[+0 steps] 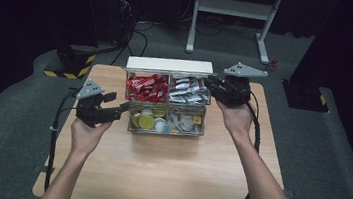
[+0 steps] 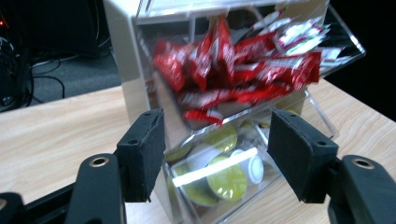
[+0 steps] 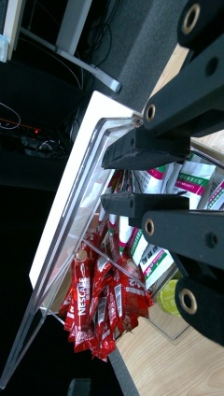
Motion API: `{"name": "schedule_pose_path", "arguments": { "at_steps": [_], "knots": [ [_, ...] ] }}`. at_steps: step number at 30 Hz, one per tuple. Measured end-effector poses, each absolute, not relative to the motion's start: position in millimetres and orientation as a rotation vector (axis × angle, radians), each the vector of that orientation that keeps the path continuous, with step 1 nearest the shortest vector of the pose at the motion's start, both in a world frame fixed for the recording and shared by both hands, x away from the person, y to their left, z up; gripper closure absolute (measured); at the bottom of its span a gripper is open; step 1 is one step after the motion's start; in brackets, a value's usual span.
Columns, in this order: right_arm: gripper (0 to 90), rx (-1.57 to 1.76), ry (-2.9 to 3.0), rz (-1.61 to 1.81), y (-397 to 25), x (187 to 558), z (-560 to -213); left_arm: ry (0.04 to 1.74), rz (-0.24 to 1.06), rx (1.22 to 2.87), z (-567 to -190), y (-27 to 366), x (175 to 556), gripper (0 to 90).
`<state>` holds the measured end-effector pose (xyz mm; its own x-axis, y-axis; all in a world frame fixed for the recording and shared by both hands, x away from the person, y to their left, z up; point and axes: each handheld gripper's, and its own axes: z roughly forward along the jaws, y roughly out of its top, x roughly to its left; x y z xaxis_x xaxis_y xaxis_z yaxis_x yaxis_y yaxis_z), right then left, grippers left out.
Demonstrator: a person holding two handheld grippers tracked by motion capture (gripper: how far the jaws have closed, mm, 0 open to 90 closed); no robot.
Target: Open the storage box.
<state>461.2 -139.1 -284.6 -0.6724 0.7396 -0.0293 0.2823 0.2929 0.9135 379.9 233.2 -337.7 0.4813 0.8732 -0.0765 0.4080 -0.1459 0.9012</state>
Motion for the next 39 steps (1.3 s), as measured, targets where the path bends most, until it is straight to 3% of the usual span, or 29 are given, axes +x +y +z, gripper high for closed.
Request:
{"name": "schedule_pose_path", "arguments": {
  "at_steps": [20,39],
  "knots": [
    [76.6,0.913,2.117,1.355,-139,462,-284,1.072,0.598,1.785,-319,204,415,44.4],
    [77.0,0.912,2.115,1.339,-139,463,-284,1.122,0.599,1.808,-318,194,441,62.6]
  ]
}}
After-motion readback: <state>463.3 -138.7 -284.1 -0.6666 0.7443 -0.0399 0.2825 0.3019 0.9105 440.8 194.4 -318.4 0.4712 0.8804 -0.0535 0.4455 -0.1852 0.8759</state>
